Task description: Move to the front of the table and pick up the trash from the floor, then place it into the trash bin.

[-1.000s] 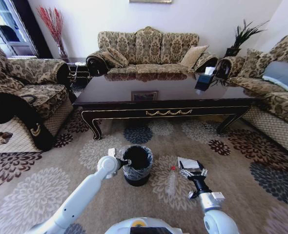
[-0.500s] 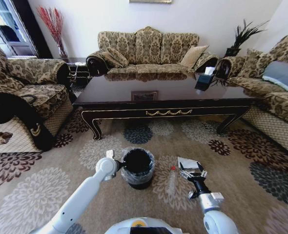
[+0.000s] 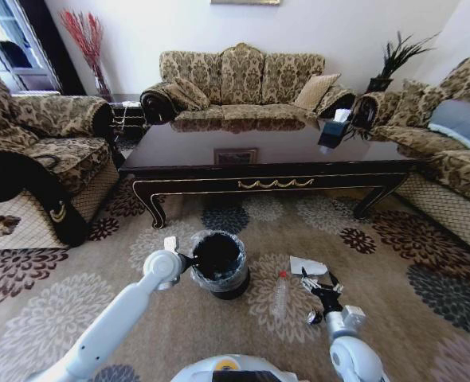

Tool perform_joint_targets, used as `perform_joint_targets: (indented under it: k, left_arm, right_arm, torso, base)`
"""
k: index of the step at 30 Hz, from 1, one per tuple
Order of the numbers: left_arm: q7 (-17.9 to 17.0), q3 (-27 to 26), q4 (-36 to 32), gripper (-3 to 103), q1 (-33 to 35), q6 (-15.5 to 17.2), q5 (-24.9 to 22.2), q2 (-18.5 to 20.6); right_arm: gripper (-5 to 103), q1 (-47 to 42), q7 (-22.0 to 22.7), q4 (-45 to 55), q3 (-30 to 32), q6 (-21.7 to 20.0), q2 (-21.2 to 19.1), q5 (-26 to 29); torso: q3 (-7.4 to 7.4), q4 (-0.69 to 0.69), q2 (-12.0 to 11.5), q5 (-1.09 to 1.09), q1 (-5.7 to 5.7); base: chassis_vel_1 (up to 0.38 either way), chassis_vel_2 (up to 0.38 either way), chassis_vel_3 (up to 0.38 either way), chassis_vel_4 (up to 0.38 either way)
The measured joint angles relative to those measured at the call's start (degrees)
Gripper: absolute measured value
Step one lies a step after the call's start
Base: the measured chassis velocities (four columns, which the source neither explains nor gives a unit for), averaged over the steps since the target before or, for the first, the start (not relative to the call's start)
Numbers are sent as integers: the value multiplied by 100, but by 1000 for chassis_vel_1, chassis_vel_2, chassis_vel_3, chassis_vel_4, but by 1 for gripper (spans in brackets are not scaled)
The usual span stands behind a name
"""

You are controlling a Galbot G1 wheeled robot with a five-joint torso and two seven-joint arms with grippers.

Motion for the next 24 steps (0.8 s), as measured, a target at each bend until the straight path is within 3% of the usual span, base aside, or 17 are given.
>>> perform_joint_targets:
  k: [2,3,5,7,12,15,24]
  left_arm:
    - [26,-32,-50,0,78,0,63,44]
    - [39,-61,-74,0,135,1,111,69]
    - [48,-87,-93,0,180,1,133,81]
    - [81,-149,-147,0,309,1,208,95]
    - [128,-196,-168,0,436,1,456,95]
    - [135,-210,-247,0,482,1,417,126]
    - [116,-167,-335,0,467,1,324,178]
  right_arm:
    - [103,110,465,-3,-5,-516,-41,638]
    - [99,189,754,-4,-4,-788,-64,1146]
    - [99,240,906,-14,0,-948,-78,1428]
    - [89,398,1310,-98,12,-1380,-134,2109]
    - [91,591,1847,-247,-4,-1731,-155,2804]
    - [91,766,2450,-381,-8,-1925,-106,3423]
    - [94,912,2702,-728,41,-2083,-75,3685]
  torso:
    - [0,0,0,-1,0]
    - [0,0,0,-1,0]
    - [0,0,0,0,0]
    - [0,1,0,-1,0]
    - [0,0,0,0,0]
    - [0,0,0,-1,0]
    - [0,-1,0,0,0]
  base:
    - [0,0,0,0]
    - [0,0,0,0]
    - [0,0,0,0]
    - [0,0,0,0]
    - [0,0,0,0]
    - [0,0,0,0]
    - [0,0,0,0]
